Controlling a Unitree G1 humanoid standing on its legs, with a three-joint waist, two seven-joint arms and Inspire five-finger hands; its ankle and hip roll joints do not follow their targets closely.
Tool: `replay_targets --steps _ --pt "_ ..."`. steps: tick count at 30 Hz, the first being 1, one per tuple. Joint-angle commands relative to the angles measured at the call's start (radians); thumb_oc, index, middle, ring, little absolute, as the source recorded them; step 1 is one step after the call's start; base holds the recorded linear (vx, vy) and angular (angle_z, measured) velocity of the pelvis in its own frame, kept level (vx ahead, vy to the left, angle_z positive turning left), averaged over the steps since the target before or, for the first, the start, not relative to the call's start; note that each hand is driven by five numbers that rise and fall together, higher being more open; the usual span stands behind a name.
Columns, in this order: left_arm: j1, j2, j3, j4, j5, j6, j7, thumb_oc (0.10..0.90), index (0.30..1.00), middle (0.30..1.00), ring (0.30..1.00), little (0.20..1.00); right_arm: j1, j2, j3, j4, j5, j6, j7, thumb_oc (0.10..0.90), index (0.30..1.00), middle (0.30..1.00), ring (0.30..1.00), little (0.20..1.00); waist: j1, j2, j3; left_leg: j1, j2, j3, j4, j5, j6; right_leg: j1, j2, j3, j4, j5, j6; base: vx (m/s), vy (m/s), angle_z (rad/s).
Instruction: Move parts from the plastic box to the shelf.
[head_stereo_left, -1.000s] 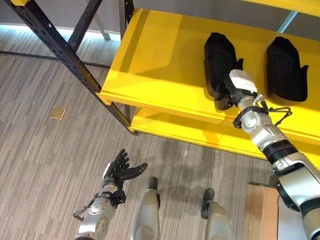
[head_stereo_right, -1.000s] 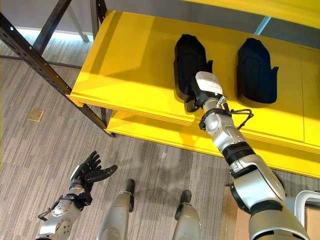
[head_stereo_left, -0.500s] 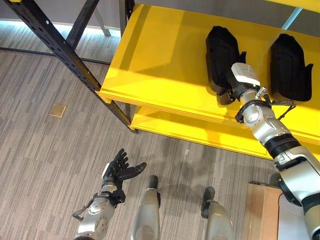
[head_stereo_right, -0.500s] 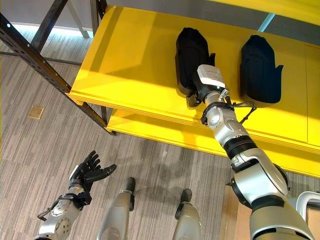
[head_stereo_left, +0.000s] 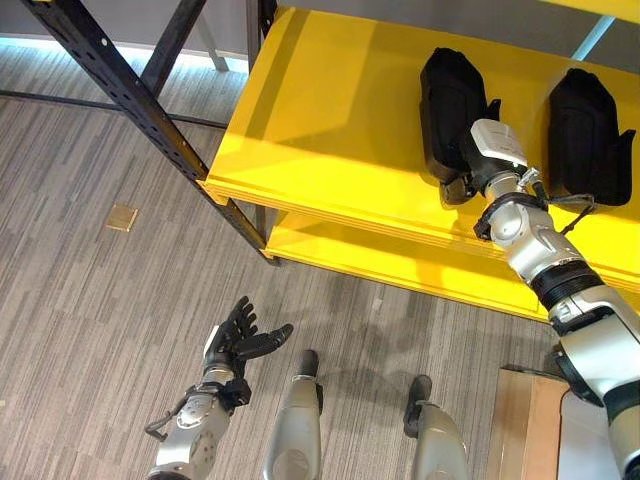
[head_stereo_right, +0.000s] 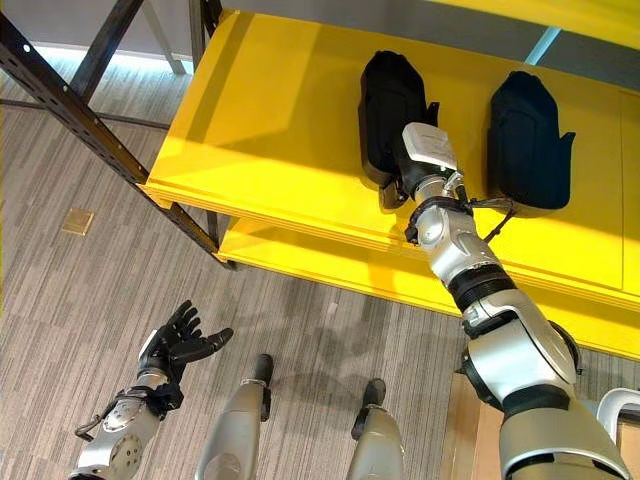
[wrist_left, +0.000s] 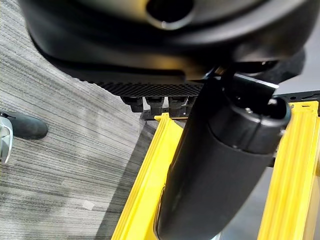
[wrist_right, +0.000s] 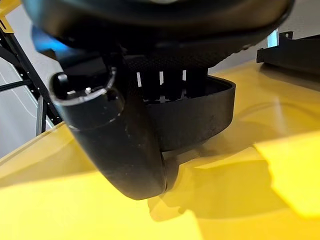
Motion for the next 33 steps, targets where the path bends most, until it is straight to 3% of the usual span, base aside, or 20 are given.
replay_targets --steps 1,29,32,33 --pt "-0.003 0.091 0.008 -0.070 -0.007 -0.099 -0.002 0.900 1.000 1.000 1.000 1.000 -0.142 -0.056 0.003 0.024 0.018 -0.001 -0.051 0.400 0.300 0.300 0.300 0.300 0.019 -0.019 -0.040 -0.036 0.061 -0.052 0.006 -0.005 -0.022 0.112 -0.058 0.011 -0.024 -0.013 0.036 0.00 0.000 0.00" --pt "0.000 0.096 0.012 -0.076 -0.018 -0.102 0.002 0.900 1.000 1.000 1.000 1.000 -0.172 -0.027 0.018 0.029 0.026 0.003 -0.049 0.400 0.300 0.300 0.300 0.300 0.037 -0.025 -0.039 -0.050 0.054 -0.065 0.014 -0.003 -0.019 0.111 -0.057 0.005 -0.017 -0.014 0.032 0.00 0.000 0.00" --pt "0.000 0.097 0.012 -0.077 -0.018 -0.102 0.003 0.900 1.000 1.000 1.000 1.000 -0.171 -0.025 0.014 0.025 0.031 0.003 -0.048 0.639 0.635 0.635 0.635 0.635 0.038 -0.026 -0.039 -0.051 0.053 -0.065 0.015 -0.003 -0.019 0.110 -0.057 0.005 -0.015 -0.014 0.032 0.00 0.000 0.00" --pt "0.000 0.097 0.013 -0.075 -0.017 -0.102 0.004 0.900 1.000 1.000 1.000 1.000 -0.164 -0.022 0.010 0.019 0.037 0.003 -0.047 0.900 1.000 1.000 1.000 1.000 0.037 -0.028 -0.040 -0.052 0.053 -0.065 0.016 -0.004 -0.019 0.112 -0.057 0.005 -0.016 -0.014 0.032 0.00 0.000 0.00"
